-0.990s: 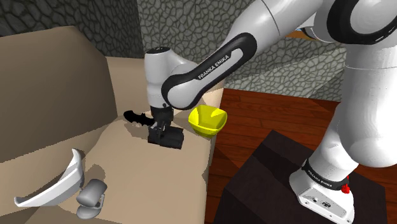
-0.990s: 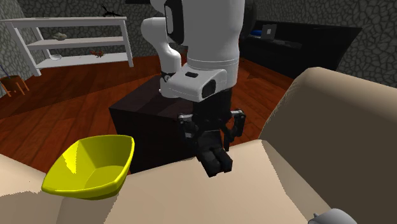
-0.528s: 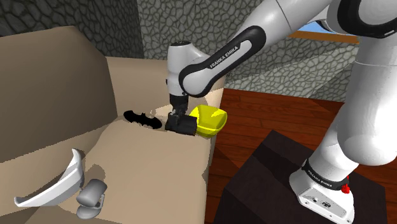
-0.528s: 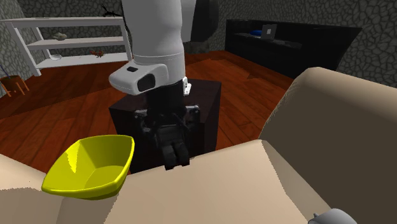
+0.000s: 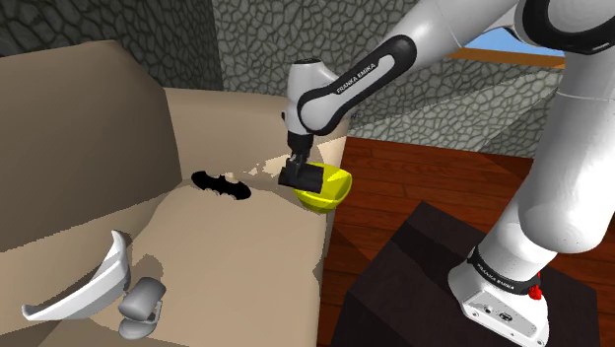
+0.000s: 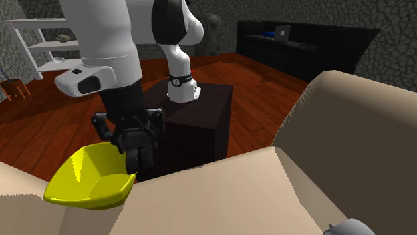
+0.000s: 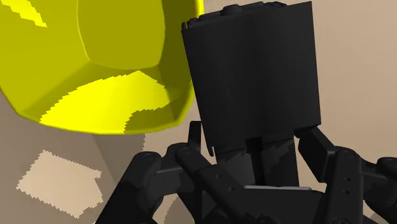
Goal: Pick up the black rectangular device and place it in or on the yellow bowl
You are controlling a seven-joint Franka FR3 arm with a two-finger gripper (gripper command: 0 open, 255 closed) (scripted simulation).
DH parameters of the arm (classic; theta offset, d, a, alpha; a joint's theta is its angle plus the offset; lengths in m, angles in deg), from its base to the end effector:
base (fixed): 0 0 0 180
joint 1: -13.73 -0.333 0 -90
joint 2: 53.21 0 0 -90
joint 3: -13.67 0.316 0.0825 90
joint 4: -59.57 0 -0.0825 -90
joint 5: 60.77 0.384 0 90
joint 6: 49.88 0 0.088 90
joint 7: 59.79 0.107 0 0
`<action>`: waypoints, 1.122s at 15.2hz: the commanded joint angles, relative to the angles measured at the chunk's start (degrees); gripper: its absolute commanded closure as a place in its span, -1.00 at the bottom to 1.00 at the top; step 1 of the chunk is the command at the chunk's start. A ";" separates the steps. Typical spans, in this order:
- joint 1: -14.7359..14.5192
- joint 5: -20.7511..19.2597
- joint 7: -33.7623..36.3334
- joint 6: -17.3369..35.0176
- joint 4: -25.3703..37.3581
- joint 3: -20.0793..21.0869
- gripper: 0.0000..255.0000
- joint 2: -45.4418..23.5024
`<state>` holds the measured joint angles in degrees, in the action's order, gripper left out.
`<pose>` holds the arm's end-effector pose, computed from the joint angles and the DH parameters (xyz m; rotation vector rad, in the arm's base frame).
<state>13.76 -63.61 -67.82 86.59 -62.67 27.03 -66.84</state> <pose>0.5557 0.1293 0.3000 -3.0580 -0.6225 -0.0262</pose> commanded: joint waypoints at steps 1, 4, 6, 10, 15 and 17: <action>1.97 0.51 -3.29 0.05 -0.35 -0.93 1.00 0.35; 4.64 1.07 -7.67 -0.01 -0.41 -2.28 1.00 0.45; 6.38 1.39 -10.55 -0.15 -0.12 -3.20 1.00 0.28; 9.67 1.89 -15.91 -0.67 1.17 -4.92 1.00 -0.54; 9.50 1.35 -15.60 2.67 0.47 -5.13 1.00 -3.21; 9.42 1.12 -15.47 3.98 0.28 -5.24 1.00 -4.33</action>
<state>23.21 -62.36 -83.33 89.97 -62.52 21.85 -70.50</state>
